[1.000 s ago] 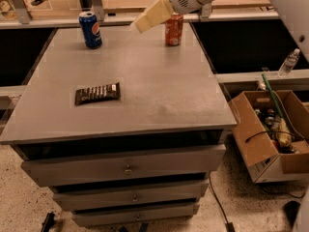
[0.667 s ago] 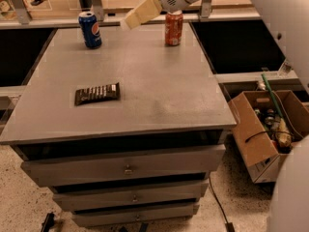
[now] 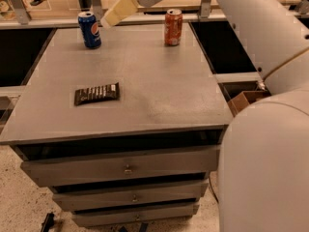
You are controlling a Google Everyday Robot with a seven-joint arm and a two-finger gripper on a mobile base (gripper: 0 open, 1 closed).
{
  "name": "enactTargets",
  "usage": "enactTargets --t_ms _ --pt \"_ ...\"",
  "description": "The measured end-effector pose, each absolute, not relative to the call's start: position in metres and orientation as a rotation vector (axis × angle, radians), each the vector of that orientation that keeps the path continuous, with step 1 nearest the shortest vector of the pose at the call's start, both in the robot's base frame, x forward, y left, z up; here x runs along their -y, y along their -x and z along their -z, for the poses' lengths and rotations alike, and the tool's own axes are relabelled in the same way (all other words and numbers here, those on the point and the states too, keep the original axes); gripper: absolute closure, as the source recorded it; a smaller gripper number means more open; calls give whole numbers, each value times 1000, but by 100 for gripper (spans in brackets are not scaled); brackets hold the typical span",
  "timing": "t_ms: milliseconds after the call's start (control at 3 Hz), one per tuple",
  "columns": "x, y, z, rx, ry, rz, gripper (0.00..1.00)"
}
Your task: Move pepsi can near rxbar chocolate
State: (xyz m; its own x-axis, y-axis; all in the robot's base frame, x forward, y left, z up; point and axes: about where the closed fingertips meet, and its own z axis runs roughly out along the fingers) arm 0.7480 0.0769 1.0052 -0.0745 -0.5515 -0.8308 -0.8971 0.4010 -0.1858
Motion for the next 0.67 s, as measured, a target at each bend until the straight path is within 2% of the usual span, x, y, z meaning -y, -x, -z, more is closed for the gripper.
enactTargets --t_ms 667 --pt "-118 -780 -990 -1723 1330 -472 0"
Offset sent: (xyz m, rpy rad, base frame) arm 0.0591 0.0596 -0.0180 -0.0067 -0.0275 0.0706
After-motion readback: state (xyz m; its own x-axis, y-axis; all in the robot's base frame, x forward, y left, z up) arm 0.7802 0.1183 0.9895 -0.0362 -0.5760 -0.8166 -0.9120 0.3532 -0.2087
